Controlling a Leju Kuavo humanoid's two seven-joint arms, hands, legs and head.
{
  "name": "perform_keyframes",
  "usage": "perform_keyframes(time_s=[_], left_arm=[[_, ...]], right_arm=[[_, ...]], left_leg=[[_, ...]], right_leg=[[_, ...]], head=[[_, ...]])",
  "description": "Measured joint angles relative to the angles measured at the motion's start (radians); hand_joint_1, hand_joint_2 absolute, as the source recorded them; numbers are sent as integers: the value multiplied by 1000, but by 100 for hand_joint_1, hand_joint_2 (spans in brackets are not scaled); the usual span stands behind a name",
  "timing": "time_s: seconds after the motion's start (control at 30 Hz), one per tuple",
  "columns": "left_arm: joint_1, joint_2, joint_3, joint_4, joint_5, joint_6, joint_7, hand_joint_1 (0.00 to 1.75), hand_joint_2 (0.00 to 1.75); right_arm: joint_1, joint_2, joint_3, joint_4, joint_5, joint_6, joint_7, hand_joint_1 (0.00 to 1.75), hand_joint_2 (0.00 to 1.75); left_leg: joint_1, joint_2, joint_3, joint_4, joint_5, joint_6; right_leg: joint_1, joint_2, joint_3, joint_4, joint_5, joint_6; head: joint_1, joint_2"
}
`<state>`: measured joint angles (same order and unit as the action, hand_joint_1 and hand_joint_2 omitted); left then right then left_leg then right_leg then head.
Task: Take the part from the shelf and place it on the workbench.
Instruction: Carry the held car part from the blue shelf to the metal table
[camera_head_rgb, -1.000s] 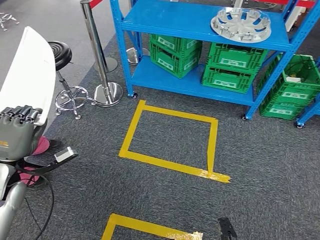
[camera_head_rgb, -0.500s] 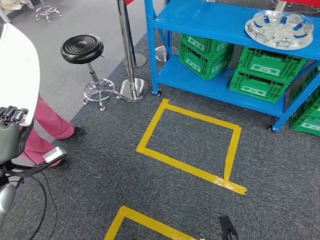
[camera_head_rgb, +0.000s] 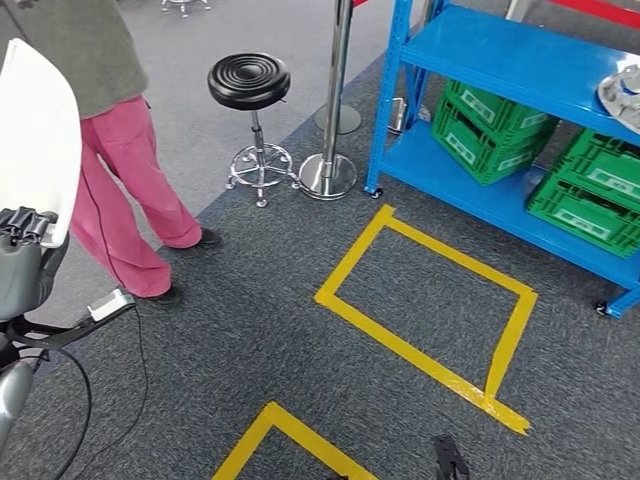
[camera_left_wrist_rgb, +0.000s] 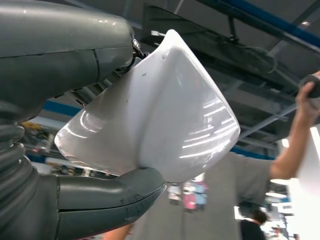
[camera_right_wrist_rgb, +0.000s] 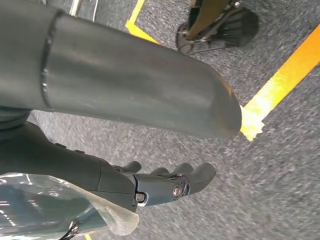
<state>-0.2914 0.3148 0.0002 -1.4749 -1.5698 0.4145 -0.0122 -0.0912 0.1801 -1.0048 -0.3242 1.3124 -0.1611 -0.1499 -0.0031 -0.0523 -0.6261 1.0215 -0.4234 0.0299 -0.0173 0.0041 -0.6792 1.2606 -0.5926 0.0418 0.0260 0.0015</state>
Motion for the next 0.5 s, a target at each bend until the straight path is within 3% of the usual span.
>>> perform_keyframes(time_s=[0.03,0.07,0.1,0.17,0.23,0.3,0.37,0.43,0.47,0.5], left_arm=[[0,0,0,0,0,0,0,175,175],[-2,0,0,1,0,0,0,175,175],[-4,0,0,1,0,1,0,175,175],[-7,0,0,3,0,2,0,175,175],[-8,3,1,3,0,4,-1,175,175],[-13,6,2,4,0,4,-2,175,175],[-20,6,2,5,0,4,-2,175,175],[-22,3,2,8,0,3,-3,175,175],[-22,2,2,9,0,2,-4,175,175],[-23,2,2,10,0,1,-4,175,175]], right_arm=[[0,0,-1,0,0,0,0,0,0],[-1,0,-2,0,0,0,0,0,0],[-1,0,-3,0,0,1,0,0,0],[-2,0,-4,1,1,2,0,0,0],[-3,1,-4,1,1,2,0,0,0],[-5,1,-5,2,2,2,-1,0,0],[-5,1,-6,2,1,2,-1,0,0],[-4,1,-7,2,0,2,-1,0,0],[-4,1,-7,2,0,2,-1,0,0],[-5,1,-8,2,0,2,-1,0,0]], left_leg=[[0,-14,1,1,0,-1],[-1,-26,1,2,-1,-3],[0,-38,-3,5,-1,-6],[5,-63,-13,8,3,-19],[9,-76,-18,8,6,-31],[7,-33,-34,45,-17,-42],[9,24,-84,157,-72,-52],[16,38,-137,266,-110,-60],[19,40,-143,278,-104,-62],[21,44,-127,248,-80,-64]], right_leg=[[-1,13,22,-64,44,-4],[-3,41,48,-129,79,-8],[-5,66,71,-184,99,-10],[-6,95,92,-227,105,-13],[-5,73,100,-235,107,-17],[-8,46,109,-242,108,-28],[-7,16,117,-245,104,-37],[-5,-14,121,-245,99,-39],[-5,-28,123,-245,97,-38],[-5,-42,127,-245,94,-37]], head=[[0,0],[0,0],[-1,0],[-1,0],[-1,0],[-8,0],[-15,0],[-15,0],[-15,0],[-15,0]])
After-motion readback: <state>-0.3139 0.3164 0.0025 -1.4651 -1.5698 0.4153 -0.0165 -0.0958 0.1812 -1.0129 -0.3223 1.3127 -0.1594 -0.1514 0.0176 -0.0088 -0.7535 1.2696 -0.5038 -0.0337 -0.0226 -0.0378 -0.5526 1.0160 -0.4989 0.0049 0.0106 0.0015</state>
